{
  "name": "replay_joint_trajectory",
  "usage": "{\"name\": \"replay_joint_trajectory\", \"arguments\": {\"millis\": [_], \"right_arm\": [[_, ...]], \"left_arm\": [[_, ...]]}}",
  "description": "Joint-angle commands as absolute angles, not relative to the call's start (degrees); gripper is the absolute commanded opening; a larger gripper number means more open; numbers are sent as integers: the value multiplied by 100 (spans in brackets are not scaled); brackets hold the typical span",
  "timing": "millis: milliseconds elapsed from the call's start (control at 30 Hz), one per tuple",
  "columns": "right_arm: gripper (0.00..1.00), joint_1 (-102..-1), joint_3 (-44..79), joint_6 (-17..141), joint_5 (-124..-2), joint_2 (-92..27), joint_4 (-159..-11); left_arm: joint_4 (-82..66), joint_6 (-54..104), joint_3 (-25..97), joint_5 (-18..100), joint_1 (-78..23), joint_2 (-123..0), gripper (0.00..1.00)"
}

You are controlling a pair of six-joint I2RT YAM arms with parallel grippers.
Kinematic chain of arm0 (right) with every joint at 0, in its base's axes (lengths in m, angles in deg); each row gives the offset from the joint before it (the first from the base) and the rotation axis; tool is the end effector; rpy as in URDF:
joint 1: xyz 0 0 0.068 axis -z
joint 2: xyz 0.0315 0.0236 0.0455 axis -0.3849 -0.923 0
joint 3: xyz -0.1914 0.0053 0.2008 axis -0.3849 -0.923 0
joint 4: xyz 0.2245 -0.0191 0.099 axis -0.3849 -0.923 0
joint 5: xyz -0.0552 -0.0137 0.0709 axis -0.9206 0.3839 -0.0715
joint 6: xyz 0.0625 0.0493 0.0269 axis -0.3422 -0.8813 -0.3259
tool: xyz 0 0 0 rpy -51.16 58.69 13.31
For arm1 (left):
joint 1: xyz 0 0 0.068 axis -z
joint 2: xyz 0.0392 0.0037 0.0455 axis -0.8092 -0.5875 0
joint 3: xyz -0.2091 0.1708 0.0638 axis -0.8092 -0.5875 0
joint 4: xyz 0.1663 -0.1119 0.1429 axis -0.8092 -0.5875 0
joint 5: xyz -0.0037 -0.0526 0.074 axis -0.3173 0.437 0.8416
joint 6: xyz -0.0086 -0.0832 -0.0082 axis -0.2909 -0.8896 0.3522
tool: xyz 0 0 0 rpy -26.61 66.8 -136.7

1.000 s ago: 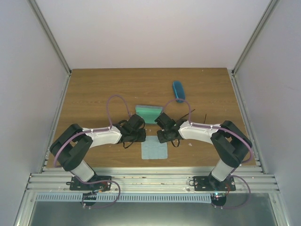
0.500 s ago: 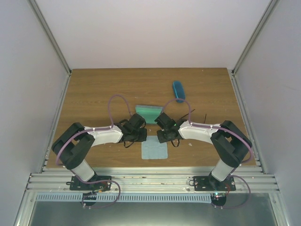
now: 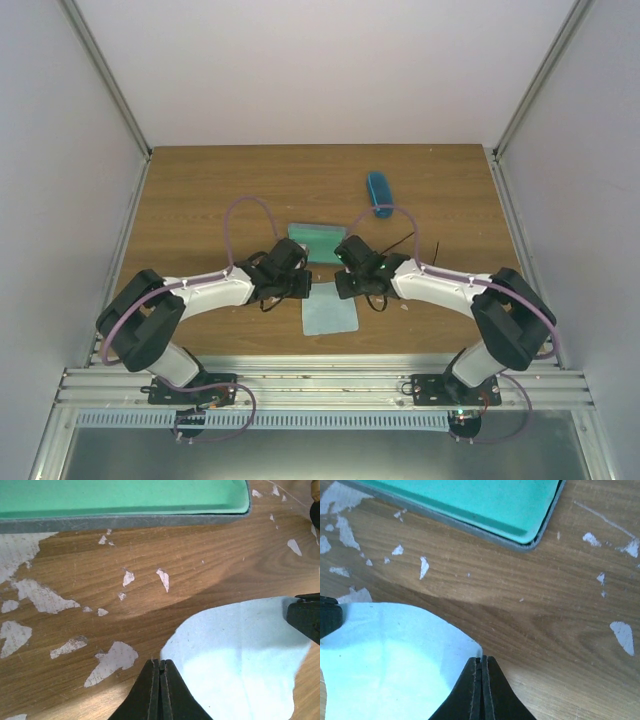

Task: Organize the sunglasses
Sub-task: Fold the glasses cleaning cloth at the center of the board.

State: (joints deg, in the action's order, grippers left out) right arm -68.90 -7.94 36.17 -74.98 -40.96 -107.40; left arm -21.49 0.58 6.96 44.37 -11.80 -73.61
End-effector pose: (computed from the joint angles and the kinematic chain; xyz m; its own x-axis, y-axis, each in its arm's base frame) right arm 0.2119 0.2139 0.1553 -0.8922 -0.1504 -0.4259 -0.2551 0.9459 0.2003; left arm 0.2156 -0.2042 0.1444 -0.9090 0.0298 -0.4157 0.2087 0.8959 -0.3921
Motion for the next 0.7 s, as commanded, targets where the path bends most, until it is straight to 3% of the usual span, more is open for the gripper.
{"name": "replay_joint_trajectory", "arguments": {"millis": [0,667], "right_arm": [[0,-6862,-1091,3704,-7349,-3984,-10522],[1,-6862,-1741,3686,-6424,-3215,-10474]], "left_arm": [[-1936,407,576,4225,-1183,-7234,0],[-1723,443,-78,3342,-1183,-6687,0]]}}
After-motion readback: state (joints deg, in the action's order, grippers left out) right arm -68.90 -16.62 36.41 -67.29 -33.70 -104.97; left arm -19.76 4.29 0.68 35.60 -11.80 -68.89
